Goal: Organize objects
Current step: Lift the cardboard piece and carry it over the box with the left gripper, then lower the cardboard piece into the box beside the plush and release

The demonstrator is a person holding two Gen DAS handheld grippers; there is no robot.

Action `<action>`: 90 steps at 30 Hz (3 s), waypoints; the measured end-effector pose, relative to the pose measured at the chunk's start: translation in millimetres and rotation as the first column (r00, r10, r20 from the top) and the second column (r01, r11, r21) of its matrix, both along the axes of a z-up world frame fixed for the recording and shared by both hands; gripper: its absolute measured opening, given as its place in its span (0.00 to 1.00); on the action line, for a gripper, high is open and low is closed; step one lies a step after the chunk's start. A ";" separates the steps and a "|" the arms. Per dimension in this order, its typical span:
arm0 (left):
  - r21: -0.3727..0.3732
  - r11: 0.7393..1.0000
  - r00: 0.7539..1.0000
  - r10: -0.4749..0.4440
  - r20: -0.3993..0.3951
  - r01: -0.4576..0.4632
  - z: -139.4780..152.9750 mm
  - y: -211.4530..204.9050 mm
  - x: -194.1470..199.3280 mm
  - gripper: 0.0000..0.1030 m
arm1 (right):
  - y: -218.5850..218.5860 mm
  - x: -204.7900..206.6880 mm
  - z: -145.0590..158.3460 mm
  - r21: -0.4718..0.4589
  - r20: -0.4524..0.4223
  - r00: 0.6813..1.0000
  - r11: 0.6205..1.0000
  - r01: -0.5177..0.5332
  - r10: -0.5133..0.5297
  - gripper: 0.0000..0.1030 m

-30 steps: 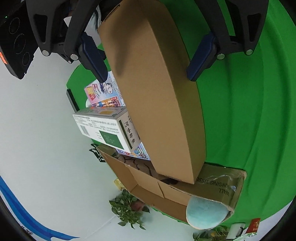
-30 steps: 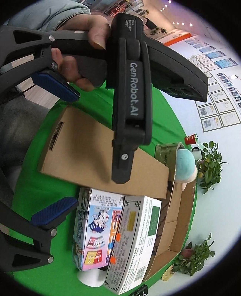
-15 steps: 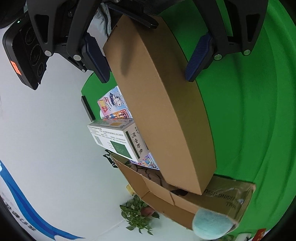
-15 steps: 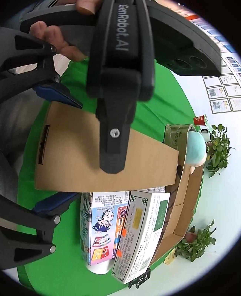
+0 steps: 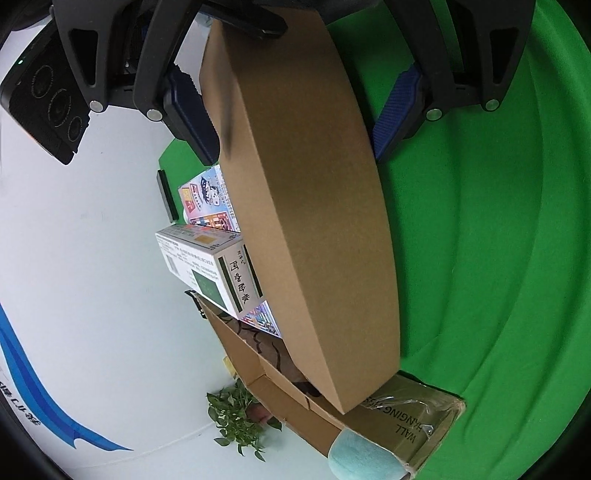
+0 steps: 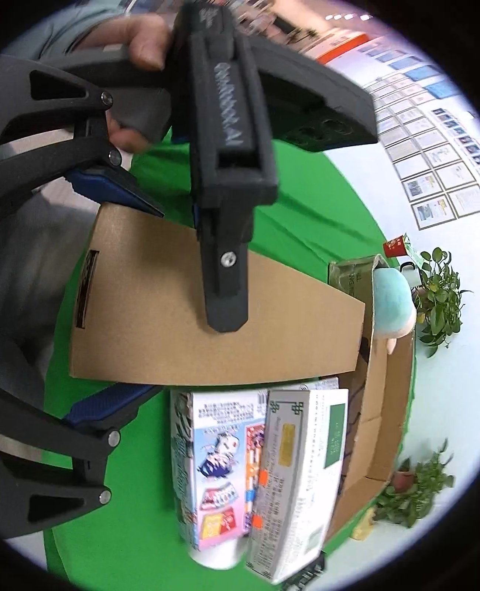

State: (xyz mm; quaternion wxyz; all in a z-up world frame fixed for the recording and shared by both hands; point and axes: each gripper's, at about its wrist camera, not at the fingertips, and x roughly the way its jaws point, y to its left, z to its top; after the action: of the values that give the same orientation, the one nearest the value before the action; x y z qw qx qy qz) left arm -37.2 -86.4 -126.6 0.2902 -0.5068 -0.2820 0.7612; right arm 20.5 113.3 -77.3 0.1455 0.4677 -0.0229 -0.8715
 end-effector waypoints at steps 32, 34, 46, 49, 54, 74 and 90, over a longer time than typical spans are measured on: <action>-0.147 0.988 0.921 -0.014 -0.389 -0.047 189.1 46.9 -64.5 0.75 | 42.4 -35.7 110.4 -0.143 -0.417 0.908 0.989 -0.032 -0.031 0.81; -0.148 0.988 0.914 -0.027 -0.406 -0.036 200.0 51.6 -80.3 0.75 | 47.7 -45.8 117.1 -0.142 -0.434 0.900 0.990 -0.022 -0.042 0.81; -0.188 0.982 0.908 -0.068 -0.413 -0.012 247.7 80.1 -191.5 0.75 | 73.5 -126.9 143.0 -0.172 -0.415 0.906 0.985 0.009 -0.080 0.81; -0.201 0.979 0.917 -0.066 -0.392 -0.015 247.8 86.6 -221.6 0.75 | 77.5 -144.1 147.2 -0.193 -0.379 0.922 0.981 0.006 -0.080 0.81; -0.215 0.977 0.941 -0.064 -0.332 -0.010 229.4 96.4 -272.2 0.75 | 81.1 -180.7 144.0 -0.203 -0.294 0.953 0.979 0.010 -0.071 0.81; -0.380 0.925 0.997 -0.036 -0.071 0.006 99.1 95.5 -346.9 0.77 | 75.8 -255.1 41.6 -0.339 0.044 0.999 0.941 0.023 -0.009 0.80; -0.442 0.892 0.989 0.032 -0.144 -0.093 118.6 71.3 -321.9 0.80 | 67.2 -254.5 35.5 -0.284 0.056 0.998 0.959 0.026 -0.010 0.80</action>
State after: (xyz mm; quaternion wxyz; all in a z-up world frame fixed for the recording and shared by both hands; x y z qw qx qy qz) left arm -359.0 -15.1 -8.0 0.1594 -0.4987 -0.0957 0.8466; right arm -234.0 180.5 -41.8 0.2025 0.4651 -0.1561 -0.8475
